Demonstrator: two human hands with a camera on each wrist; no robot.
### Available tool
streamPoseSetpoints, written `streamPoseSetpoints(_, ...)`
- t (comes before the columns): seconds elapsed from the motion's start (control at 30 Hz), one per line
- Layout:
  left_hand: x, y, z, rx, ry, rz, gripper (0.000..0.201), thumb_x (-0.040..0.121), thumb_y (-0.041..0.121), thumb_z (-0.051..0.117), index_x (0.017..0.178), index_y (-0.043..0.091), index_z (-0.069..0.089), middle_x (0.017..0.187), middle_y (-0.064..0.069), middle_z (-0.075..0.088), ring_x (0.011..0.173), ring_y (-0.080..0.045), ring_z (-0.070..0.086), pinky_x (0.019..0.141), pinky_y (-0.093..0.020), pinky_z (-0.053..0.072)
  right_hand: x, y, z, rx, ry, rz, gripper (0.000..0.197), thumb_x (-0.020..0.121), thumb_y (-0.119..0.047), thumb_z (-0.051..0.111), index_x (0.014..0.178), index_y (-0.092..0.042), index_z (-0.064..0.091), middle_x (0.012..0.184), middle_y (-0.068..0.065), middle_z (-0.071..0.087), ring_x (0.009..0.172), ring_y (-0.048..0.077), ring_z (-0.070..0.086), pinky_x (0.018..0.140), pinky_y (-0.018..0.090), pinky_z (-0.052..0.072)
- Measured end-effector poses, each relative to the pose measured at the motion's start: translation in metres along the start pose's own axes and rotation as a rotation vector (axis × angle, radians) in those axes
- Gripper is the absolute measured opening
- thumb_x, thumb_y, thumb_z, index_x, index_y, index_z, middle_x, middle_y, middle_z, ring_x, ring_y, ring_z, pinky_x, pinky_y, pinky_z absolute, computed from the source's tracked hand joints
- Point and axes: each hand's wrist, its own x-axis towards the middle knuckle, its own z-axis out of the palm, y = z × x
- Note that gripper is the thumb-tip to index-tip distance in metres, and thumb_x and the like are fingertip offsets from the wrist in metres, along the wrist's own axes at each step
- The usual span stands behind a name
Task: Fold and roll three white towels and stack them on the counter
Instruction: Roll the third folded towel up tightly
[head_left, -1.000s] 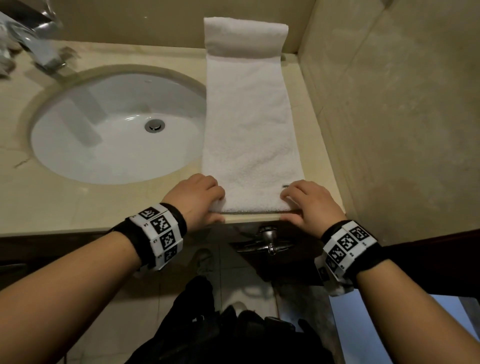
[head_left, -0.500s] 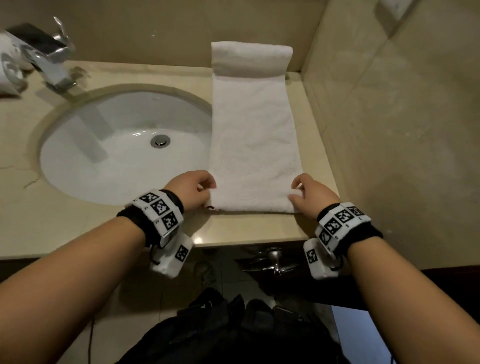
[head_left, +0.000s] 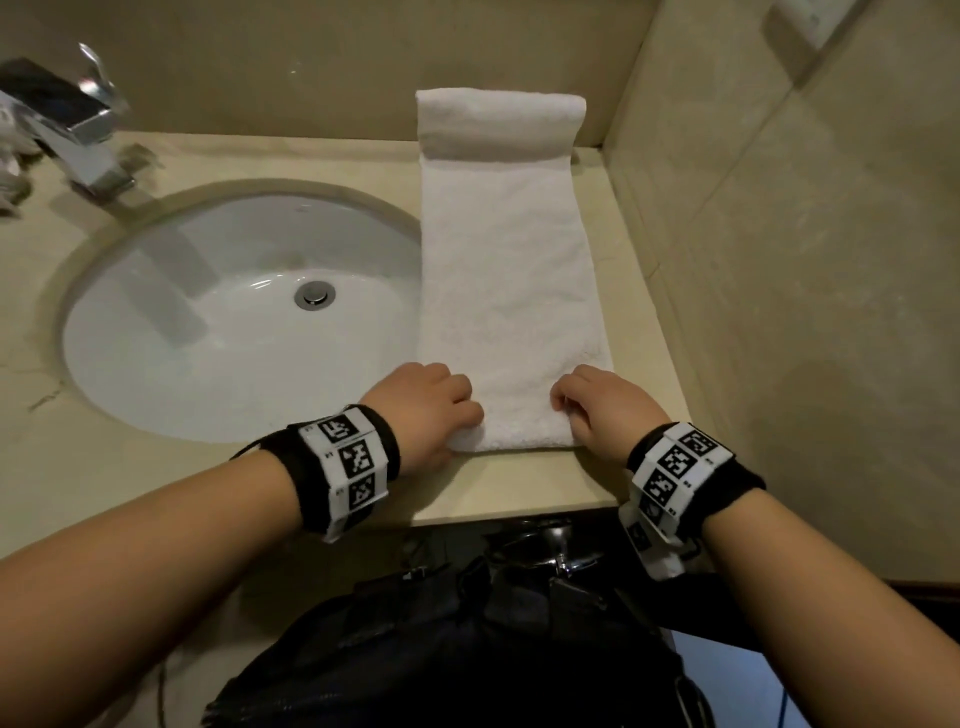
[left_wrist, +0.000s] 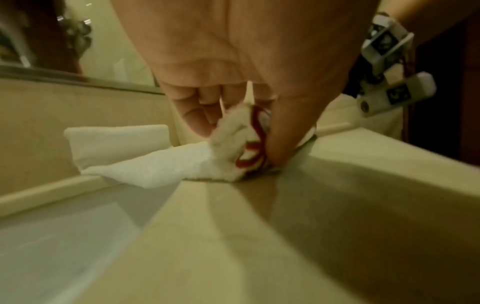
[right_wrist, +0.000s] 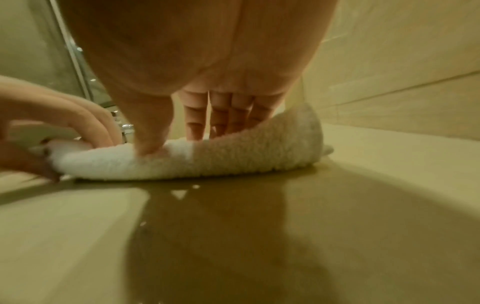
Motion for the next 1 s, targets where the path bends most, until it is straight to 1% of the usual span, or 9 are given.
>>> streamPoseSetpoints(0.1,0.003,-0.005,0.002,0.143,-0.074,0.015,0.036,0.091,0.019,0.044,0.127,0.02,0.039,0.125,-0.003,0.047,0.11,-0.025,0.047,0.089,-0.034,0.041,-0.005,0.001,-0.003,-0.085,-0.088,-0.045,0.037,0.08,-0.041,0.061,0.107,-0.017,0.054,0.105,0.002,0.053,0.097,0.021,0.051,0.079,0.029,0.039)
streamPoseSetpoints(0.17,0.004,-0.011,0.0,0.095,-0.084,-0.018,0.032,0.091,0.017,0.045,0.123,0.021,0.044,0.121,-0.003,0.052,0.109,-0.024,0.05,0.09,-0.034,0.043,-0.006,-0.001,-0.001,-0.195,-0.089,-0.08,0.045,0.076,-0.042,0.064,0.111,-0.017,0.052,0.109,0.003,0.052,0.1,0.022,0.05,0.083,0.032,0.041)
streamPoseSetpoints(0.3,0.004,-0.024,-0.007,-0.438,-0.076,-0.367,0.03,0.089,0.022,0.047,0.12,0.021,0.049,0.115,-0.005,0.062,0.101,-0.025,0.057,0.079,-0.028,0.04,-0.002,0.0,-0.006,-0.073,0.036,-0.016,0.027,0.088,-0.027,0.051,0.111,-0.015,0.057,0.109,0.008,0.061,0.1,0.029,0.055,0.08,0.033,0.04)
streamPoseSetpoints(0.43,0.004,-0.035,0.0,-0.952,-0.034,-0.607,0.028,0.087,0.025,0.057,0.112,0.016,0.051,0.113,-0.007,0.06,0.093,-0.022,0.056,0.08,-0.027,0.043,0.012,0.003,-0.015,0.107,-0.188,0.19,0.029,0.092,-0.032,0.047,0.113,-0.014,0.053,0.109,0.01,0.064,0.098,0.029,0.057,0.074,0.028,0.038)
streamPoseSetpoints(0.53,0.006,-0.032,0.006,-0.785,0.044,-0.589,0.025,0.086,0.029,0.057,0.106,0.016,0.053,0.111,-0.005,0.057,0.088,-0.02,0.054,0.078,-0.027,0.04,0.02,-0.003,-0.015,-0.031,-0.096,0.204,0.027,0.089,-0.034,0.051,0.109,-0.016,0.051,0.104,0.007,0.062,0.094,0.027,0.057,0.078,0.032,0.041)
streamPoseSetpoints(0.63,0.01,-0.027,0.003,-0.427,0.1,-0.471,0.023,0.088,0.029,0.051,0.107,0.017,0.054,0.114,-0.006,0.053,0.1,-0.027,0.052,0.081,-0.032,0.04,0.016,-0.012,-0.006,-0.225,0.113,0.025,0.02,0.088,-0.023,0.051,0.107,-0.017,0.053,0.102,0.004,0.058,0.095,0.026,0.053,0.078,0.034,0.037)
streamPoseSetpoints(0.8,0.018,-0.02,-0.003,-0.199,0.076,-0.25,0.02,0.09,0.027,0.046,0.102,0.018,0.059,0.108,-0.004,0.06,0.099,-0.025,0.052,0.081,-0.033,0.041,0.005,-0.012,0.0,-0.258,-0.035,-0.134,0.049,0.078,-0.049,0.061,0.113,-0.017,0.053,0.109,0.003,0.055,0.098,0.023,0.051,0.082,0.033,0.039)
streamPoseSetpoints(0.9,0.009,-0.016,0.002,-0.131,0.034,-0.181,0.04,0.082,0.048,0.055,0.111,0.021,0.052,0.113,0.003,0.054,0.102,-0.021,0.05,0.086,-0.031,0.041,0.004,-0.009,0.003,-0.27,0.019,-0.147,0.038,0.083,-0.034,0.058,0.116,-0.016,0.053,0.115,0.005,0.056,0.103,0.026,0.051,0.086,0.034,0.039)
streamPoseSetpoints(1.0,0.001,-0.018,0.003,-0.095,0.038,-0.157,0.037,0.085,0.032,0.051,0.12,0.019,0.046,0.121,-0.001,0.052,0.107,-0.022,0.049,0.088,-0.031,0.04,0.006,-0.009,-0.001,-0.145,0.064,-0.086,0.026,0.089,-0.026,0.049,0.112,-0.016,0.057,0.11,0.006,0.061,0.1,0.026,0.054,0.083,0.033,0.04)
